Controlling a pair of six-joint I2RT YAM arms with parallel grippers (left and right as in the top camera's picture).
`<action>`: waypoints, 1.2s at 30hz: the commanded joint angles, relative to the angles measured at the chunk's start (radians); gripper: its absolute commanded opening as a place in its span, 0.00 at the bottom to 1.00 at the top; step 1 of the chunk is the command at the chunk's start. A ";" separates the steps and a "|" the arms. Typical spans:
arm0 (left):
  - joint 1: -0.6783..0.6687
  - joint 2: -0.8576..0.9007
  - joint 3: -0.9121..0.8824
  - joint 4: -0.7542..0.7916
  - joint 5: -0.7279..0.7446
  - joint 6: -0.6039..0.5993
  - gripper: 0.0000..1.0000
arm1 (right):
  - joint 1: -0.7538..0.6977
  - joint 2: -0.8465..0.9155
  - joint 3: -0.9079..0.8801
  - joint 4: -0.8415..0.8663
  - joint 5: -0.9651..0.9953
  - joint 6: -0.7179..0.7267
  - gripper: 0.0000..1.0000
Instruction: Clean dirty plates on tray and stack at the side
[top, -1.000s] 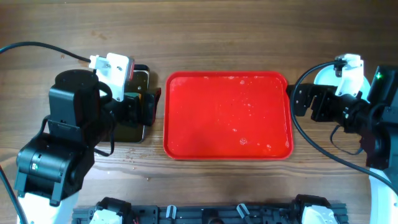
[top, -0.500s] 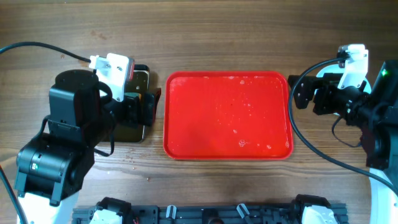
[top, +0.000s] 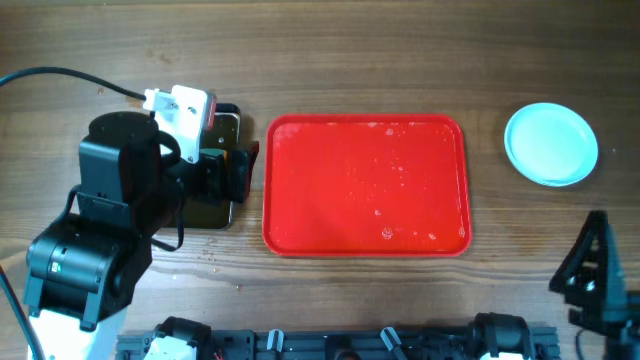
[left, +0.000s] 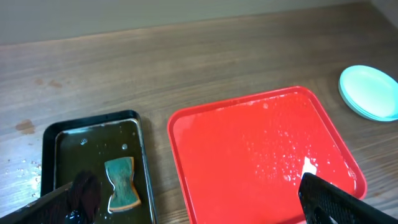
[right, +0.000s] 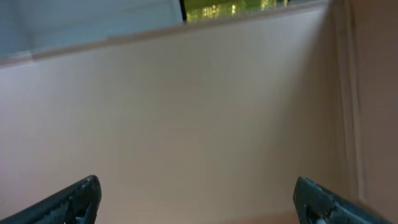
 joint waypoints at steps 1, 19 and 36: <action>-0.005 -0.003 0.010 0.003 -0.006 -0.006 1.00 | 0.004 -0.120 -0.219 0.117 -0.040 0.010 1.00; -0.005 -0.003 0.010 0.002 -0.006 -0.006 1.00 | 0.117 -0.281 -1.066 0.610 -0.145 0.114 1.00; -0.005 -0.003 0.010 0.002 -0.006 -0.006 1.00 | 0.117 -0.282 -1.154 0.576 -0.009 0.033 1.00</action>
